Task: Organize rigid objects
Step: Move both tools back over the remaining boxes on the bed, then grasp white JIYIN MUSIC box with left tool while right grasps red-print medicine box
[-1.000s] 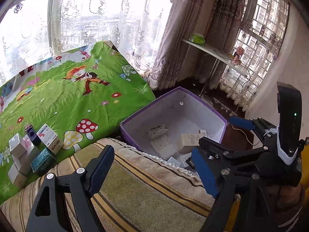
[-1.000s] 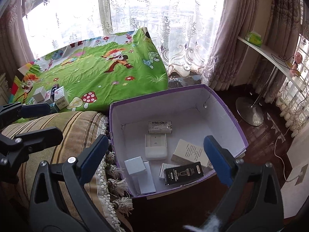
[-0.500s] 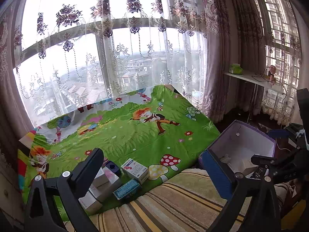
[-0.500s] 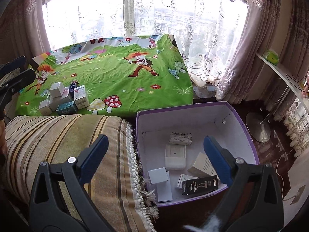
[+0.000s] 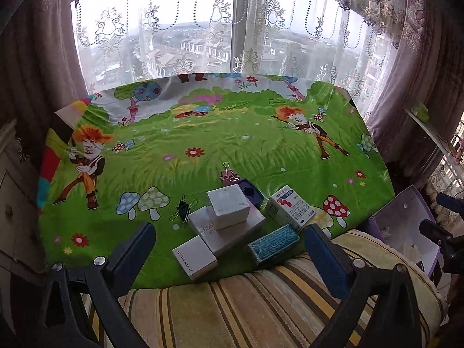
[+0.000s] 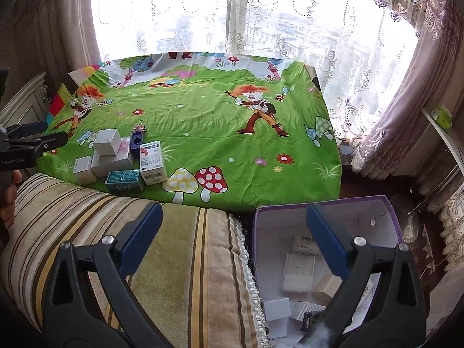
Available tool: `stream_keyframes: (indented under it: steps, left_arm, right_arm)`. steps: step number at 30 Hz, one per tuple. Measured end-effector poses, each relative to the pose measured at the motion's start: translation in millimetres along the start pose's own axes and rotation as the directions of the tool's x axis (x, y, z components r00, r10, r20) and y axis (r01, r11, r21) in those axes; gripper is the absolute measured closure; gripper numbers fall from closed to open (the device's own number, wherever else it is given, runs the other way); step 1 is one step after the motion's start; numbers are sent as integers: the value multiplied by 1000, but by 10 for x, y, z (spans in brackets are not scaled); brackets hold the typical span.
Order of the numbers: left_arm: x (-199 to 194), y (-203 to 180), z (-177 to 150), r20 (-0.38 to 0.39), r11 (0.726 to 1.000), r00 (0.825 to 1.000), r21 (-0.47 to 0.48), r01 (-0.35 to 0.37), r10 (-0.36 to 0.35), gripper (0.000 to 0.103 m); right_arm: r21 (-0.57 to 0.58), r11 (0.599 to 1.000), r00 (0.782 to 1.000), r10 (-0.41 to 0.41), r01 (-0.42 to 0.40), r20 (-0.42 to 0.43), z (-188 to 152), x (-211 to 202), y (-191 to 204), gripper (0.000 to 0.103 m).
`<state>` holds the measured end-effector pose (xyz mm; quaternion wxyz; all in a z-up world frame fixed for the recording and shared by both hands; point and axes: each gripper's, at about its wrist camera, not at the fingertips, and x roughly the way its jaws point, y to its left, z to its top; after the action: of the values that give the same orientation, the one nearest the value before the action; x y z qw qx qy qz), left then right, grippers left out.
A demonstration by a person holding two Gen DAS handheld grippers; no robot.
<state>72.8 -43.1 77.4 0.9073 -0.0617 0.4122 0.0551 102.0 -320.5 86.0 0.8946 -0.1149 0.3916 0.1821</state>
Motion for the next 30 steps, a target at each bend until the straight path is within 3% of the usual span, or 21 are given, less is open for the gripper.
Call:
stream_keyframes:
  steps: [6, 10, 16, 22, 30]
  left_arm:
    - [304, 349, 60, -116, 987, 993, -160, 4, -23, 0]
    - [520, 563, 2, -195, 953, 979, -304, -1, -61, 1]
    - [794, 726, -135, -267, 907, 956, -422, -3, -121, 9]
    - [937, 682, -219, -306, 907, 943, -420, -14, -128, 14]
    - [1098, 640, -335, -361, 913, 926, -404, -52, -107, 32]
  right_arm:
    - [-42, 998, 998, 47, -49, -52, 302, 320, 272, 3]
    - [-55, 995, 992, 82, -88, -98, 473, 582, 462, 3]
    - [-59, 990, 982, 119, -129, -149, 671, 979, 756, 3]
    - [-64, 985, 972, 147, -161, -181, 707, 1301, 1044, 3]
    - [-143, 976, 961, 128, -167, -246, 557, 1597, 1291, 4]
